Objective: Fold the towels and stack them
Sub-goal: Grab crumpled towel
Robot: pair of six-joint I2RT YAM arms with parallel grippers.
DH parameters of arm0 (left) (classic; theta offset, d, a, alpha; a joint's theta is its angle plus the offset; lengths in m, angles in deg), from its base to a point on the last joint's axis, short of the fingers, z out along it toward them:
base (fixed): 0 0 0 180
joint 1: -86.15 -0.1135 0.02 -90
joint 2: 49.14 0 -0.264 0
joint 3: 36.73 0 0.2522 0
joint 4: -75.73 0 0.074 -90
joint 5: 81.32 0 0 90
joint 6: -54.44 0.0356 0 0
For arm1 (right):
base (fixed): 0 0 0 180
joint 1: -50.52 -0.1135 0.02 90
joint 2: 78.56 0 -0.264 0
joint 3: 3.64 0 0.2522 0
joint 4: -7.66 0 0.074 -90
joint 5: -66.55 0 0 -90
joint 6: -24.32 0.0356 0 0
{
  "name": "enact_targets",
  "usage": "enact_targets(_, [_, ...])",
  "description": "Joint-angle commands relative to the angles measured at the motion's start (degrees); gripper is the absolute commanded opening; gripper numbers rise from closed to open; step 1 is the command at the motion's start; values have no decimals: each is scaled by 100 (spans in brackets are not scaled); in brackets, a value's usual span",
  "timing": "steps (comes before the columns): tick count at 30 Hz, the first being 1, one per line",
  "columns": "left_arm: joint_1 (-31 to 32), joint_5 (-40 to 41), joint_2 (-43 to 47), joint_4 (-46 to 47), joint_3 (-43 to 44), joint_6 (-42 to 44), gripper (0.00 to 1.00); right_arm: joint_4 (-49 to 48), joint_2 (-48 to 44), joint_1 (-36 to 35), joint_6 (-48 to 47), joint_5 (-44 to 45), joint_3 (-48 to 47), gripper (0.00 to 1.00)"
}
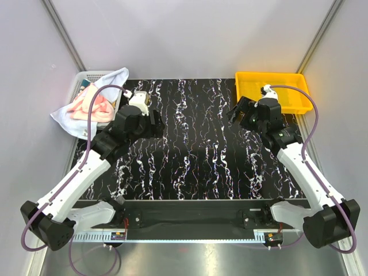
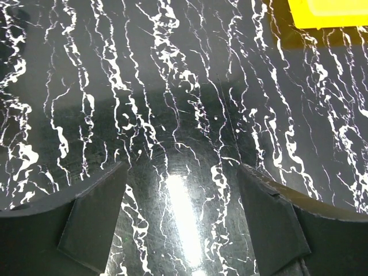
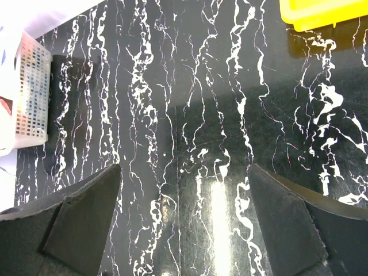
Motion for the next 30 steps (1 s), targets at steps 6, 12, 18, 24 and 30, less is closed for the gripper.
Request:
enact_targets(6, [-174, 1352, -336, -204, 772, -451, 84, -119, -127, -28, -207, 9, -134, 100])
enact_targets(12, [-1658, 1169, -1012, 24, 1071, -1118, 84, 21, 83, -28, -207, -193, -239, 100])
enact_targets(18, [-2977, 1467, -2409, 235, 1729, -1278, 84, -49, 102, -28, -31, -764, -134, 100])
enact_targets(24, [-3585, 1765, -3840, -98, 2758, -1234, 82, -102, 40, -28, -22, -896, 86, 100])
enact_targets(30, [-3726, 1774, -4713, -554, 3602, -1251, 79, -111, 57, -20, 4, -896, 121, 100])
